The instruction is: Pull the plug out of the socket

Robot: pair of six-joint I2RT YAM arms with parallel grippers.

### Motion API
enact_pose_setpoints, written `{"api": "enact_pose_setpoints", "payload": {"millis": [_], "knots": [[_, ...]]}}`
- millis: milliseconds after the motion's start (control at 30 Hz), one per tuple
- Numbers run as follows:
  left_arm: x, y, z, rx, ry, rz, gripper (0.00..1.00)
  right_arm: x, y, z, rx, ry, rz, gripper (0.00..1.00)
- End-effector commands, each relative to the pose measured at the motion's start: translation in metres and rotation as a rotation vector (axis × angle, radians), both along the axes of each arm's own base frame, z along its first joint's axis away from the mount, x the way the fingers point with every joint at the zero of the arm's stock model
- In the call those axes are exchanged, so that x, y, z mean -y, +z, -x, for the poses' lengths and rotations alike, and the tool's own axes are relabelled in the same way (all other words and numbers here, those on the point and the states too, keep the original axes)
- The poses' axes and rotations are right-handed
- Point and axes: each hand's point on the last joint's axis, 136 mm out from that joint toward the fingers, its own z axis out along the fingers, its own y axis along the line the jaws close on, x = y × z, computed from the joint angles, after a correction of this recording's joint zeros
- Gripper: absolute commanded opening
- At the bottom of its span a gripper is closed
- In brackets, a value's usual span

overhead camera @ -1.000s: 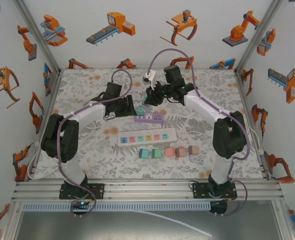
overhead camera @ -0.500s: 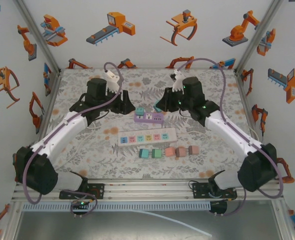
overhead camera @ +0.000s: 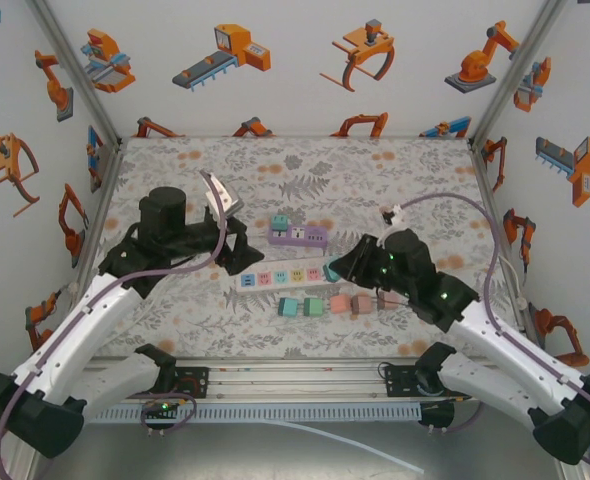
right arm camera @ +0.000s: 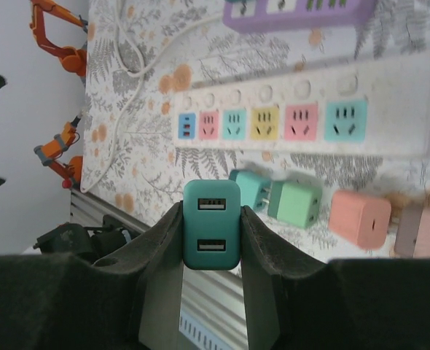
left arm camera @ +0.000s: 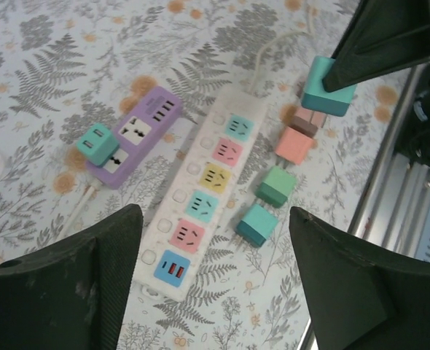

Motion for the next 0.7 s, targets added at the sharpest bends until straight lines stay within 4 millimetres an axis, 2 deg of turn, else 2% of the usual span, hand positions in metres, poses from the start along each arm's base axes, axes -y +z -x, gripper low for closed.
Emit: {"api": "enact_pose_setpoints", "payload": {"millis": [0, 133, 233, 367, 533, 667], "knots": [[0.003, -0.003, 0.038, 0.044, -0.172, -0.016, 0.81, 0.013, -0.032, 0.019, -0.127, -0.098, -0.017, 0.19], [0.002, -0.005, 0.057, 0.043, -0.218, -0.026, 0.90, 0.025, -0.074, 0.049, -0.252, -0.100, 0.051, 0.20], [0.000, -0.012, 0.066, 0.032, -0.227, -0.053, 0.99, 0.030, -0.094, 0.061, -0.292, -0.097, 0.075, 0.20], [0.000, -0.018, 0.072, 0.023, -0.229, -0.065, 0.97, 0.031, -0.110, 0.064, -0.305, -0.114, 0.064, 0.20], [0.001, -0.023, 0.070, 0.002, -0.219, -0.077, 0.97, 0.027, -0.132, 0.065, -0.333, -0.130, 0.045, 0.23], [0.002, -0.025, 0.068, -0.001, -0.212, -0.090, 0.97, 0.024, -0.142, 0.064, -0.328, -0.133, 0.041, 0.27]]}}
